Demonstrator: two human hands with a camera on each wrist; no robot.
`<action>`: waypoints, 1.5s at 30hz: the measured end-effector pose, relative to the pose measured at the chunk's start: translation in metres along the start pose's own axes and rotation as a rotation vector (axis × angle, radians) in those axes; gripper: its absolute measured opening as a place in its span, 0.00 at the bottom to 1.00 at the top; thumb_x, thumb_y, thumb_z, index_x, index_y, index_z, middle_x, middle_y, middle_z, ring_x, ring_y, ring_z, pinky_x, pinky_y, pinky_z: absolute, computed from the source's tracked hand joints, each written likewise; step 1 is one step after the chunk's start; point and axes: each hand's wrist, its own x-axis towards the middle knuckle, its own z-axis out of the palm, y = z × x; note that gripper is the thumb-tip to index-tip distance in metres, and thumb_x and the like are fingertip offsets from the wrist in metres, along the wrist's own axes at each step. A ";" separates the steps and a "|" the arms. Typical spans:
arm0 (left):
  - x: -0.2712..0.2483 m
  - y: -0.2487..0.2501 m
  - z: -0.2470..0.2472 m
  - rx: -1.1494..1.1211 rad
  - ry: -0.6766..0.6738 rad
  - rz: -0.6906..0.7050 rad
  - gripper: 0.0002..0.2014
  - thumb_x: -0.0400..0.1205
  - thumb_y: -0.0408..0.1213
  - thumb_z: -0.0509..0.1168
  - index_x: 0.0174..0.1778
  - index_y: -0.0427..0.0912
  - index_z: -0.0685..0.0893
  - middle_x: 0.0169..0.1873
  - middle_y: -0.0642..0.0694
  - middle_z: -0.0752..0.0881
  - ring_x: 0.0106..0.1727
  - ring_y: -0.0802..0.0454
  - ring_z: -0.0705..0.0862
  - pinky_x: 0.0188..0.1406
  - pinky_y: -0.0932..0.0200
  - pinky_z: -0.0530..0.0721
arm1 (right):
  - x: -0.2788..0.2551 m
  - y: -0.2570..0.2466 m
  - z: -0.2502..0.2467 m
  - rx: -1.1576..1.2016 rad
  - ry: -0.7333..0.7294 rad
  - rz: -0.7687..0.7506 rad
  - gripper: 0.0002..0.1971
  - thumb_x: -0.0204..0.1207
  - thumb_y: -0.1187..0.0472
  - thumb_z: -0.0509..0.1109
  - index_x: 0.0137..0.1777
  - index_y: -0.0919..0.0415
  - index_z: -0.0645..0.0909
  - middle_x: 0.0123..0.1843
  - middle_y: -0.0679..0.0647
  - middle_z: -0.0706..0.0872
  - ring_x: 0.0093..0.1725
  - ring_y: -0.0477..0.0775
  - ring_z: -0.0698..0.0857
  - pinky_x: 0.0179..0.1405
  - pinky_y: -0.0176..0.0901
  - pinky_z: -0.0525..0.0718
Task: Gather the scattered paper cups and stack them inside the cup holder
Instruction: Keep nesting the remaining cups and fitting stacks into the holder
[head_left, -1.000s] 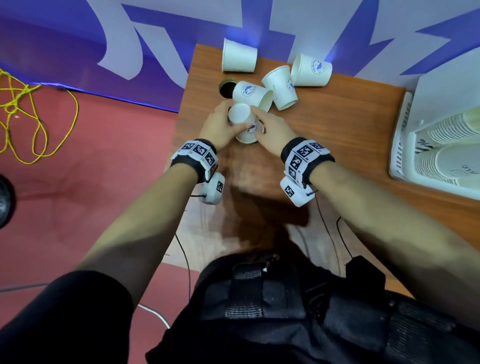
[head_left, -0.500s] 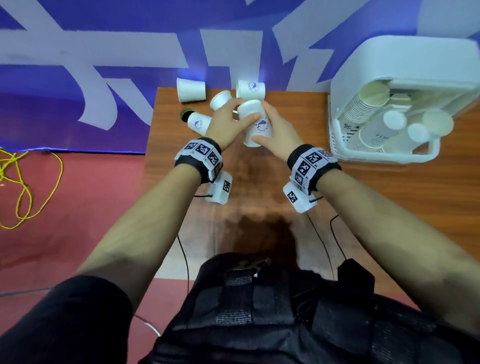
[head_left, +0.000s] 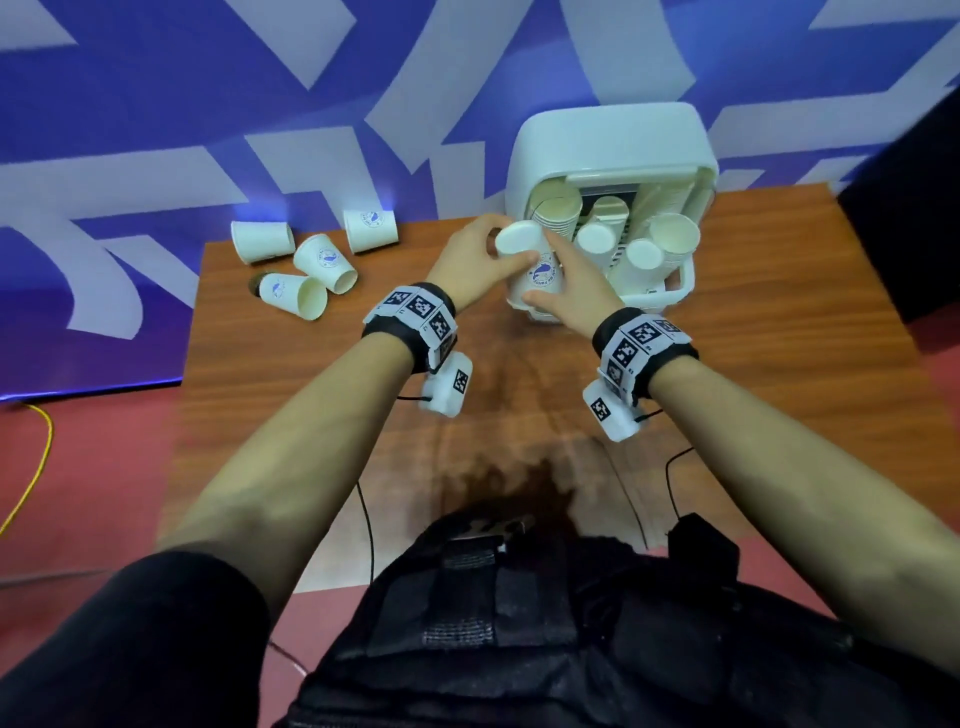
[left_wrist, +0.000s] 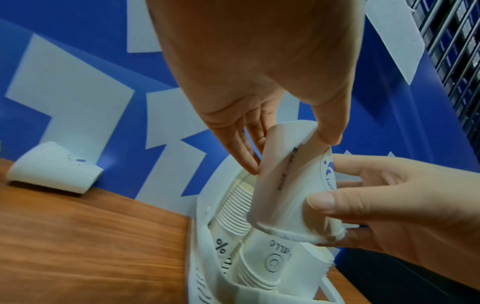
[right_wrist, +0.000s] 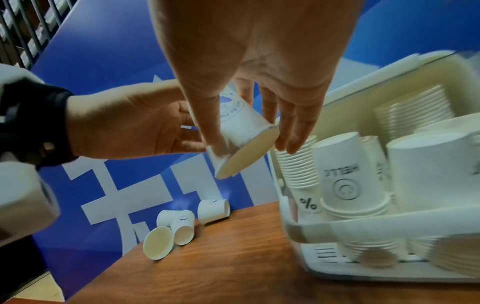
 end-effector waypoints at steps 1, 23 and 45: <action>0.002 0.008 0.009 0.001 -0.006 0.004 0.21 0.75 0.46 0.75 0.61 0.45 0.80 0.52 0.52 0.84 0.52 0.57 0.83 0.55 0.60 0.83 | -0.004 0.006 -0.009 -0.004 0.006 0.012 0.38 0.69 0.62 0.75 0.78 0.52 0.64 0.65 0.51 0.79 0.60 0.48 0.80 0.62 0.41 0.77; 0.064 0.078 0.153 -0.099 -0.132 0.131 0.26 0.81 0.29 0.64 0.76 0.45 0.72 0.70 0.45 0.77 0.63 0.53 0.80 0.58 0.70 0.79 | -0.029 0.109 -0.170 -0.106 0.165 0.042 0.31 0.70 0.59 0.76 0.73 0.56 0.72 0.62 0.56 0.76 0.61 0.55 0.78 0.59 0.46 0.81; 0.116 0.066 0.187 0.189 -0.216 0.125 0.26 0.83 0.31 0.61 0.79 0.43 0.68 0.74 0.45 0.76 0.74 0.51 0.74 0.71 0.62 0.68 | 0.018 0.151 -0.175 -0.410 0.272 -0.122 0.33 0.77 0.62 0.70 0.80 0.60 0.62 0.77 0.61 0.69 0.75 0.62 0.66 0.75 0.53 0.67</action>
